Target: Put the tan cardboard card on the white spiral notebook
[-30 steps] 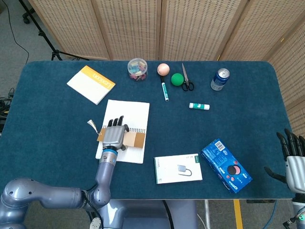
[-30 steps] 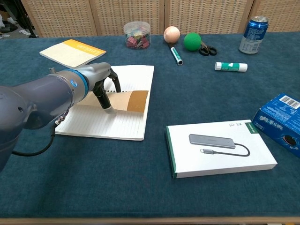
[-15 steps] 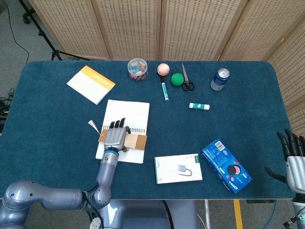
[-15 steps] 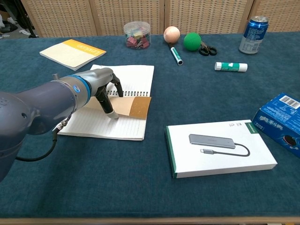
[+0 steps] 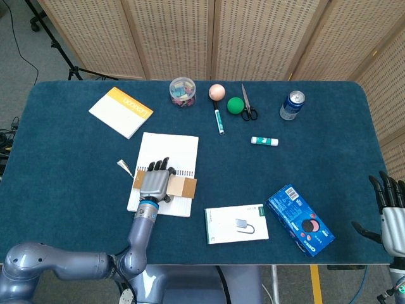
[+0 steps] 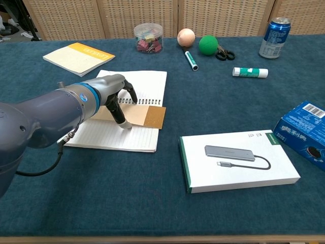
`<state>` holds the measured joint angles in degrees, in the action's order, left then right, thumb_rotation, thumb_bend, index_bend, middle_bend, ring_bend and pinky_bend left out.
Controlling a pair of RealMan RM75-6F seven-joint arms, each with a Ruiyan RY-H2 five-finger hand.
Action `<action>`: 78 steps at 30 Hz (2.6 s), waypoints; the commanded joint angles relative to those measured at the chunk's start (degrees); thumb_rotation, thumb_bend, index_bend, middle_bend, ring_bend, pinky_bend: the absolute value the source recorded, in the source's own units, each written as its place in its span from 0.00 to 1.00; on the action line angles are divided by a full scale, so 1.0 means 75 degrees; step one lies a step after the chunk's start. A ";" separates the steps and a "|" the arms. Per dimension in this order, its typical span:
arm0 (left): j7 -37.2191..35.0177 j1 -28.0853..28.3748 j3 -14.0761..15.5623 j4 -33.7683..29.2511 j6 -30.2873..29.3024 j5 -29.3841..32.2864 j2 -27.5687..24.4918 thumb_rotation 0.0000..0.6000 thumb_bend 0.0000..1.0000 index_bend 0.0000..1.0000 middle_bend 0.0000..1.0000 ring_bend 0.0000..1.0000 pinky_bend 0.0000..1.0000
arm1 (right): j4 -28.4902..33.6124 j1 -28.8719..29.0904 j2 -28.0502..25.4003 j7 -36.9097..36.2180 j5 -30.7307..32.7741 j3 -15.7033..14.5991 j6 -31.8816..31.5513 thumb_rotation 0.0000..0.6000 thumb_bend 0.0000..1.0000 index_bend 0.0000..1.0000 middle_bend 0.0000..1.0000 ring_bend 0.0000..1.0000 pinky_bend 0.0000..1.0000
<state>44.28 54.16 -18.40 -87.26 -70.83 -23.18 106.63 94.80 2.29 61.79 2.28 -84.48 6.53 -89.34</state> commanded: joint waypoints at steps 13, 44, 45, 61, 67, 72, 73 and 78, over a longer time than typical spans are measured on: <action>-0.0108 -0.0101 -0.0149 -0.0106 -0.0022 -0.0117 0.0015 1.00 0.21 0.03 0.00 0.00 0.00 | 0.0009 -0.0002 0.0001 0.0010 -0.0012 -0.0011 0.0004 1.00 0.00 0.00 0.00 0.00 0.00; -0.3237 -0.1300 0.2024 -0.2177 0.2503 -0.4874 -0.3001 1.00 0.21 0.02 0.00 0.00 0.00 | 0.0000 0.0013 0.0002 -0.0002 0.0022 -0.0004 0.0049 1.00 0.00 0.00 0.00 0.00 0.00; -0.3308 -0.1317 0.2070 -0.2201 0.2556 -0.4959 -0.3088 1.00 0.21 0.02 0.00 0.00 0.00 | 0.0000 0.0014 0.0007 0.0008 0.0021 -0.0004 0.0050 1.00 0.00 0.00 0.00 0.00 0.00; -0.4984 -0.1386 0.2647 -0.1759 0.3579 -0.6687 -0.3559 1.00 0.21 0.03 0.00 0.00 0.00 | -0.0002 0.0033 0.0067 0.0131 -0.0004 -0.0040 0.0088 1.00 0.00 0.00 0.00 0.00 0.00; -0.5401 -0.1327 0.2582 -0.1341 0.3750 -0.6904 -0.3171 1.00 0.21 0.04 0.00 0.00 0.00 | -0.0010 0.0035 0.0058 0.0101 0.0028 -0.0030 0.0103 1.00 0.00 0.00 0.00 0.00 0.00; -0.5567 -0.1300 0.2544 -0.1235 0.3817 -0.6947 -0.3047 1.00 0.21 0.04 0.00 0.00 0.00 | -0.0025 0.0039 0.0056 0.0088 0.0048 -0.0023 0.0116 1.00 0.00 0.00 0.00 0.00 0.00; -0.5579 -0.1291 0.2538 -0.1221 0.3834 -0.6941 -0.3032 1.00 0.21 0.04 0.00 0.00 0.00 | -0.0025 0.0040 0.0055 0.0085 0.0048 -0.0023 0.0118 1.00 0.00 0.00 0.00 0.00 0.00; -0.5659 -0.1245 0.2457 -0.1092 0.3886 -0.6895 -0.2851 1.00 0.21 0.04 0.00 0.00 0.00 | -0.0027 0.0041 0.0058 0.0093 0.0040 -0.0029 0.0118 1.00 0.00 0.00 0.00 0.00 0.00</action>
<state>1.98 44.74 0.24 -95.74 -41.69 -75.01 84.93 94.60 2.60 62.22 2.97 -84.18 6.32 -88.45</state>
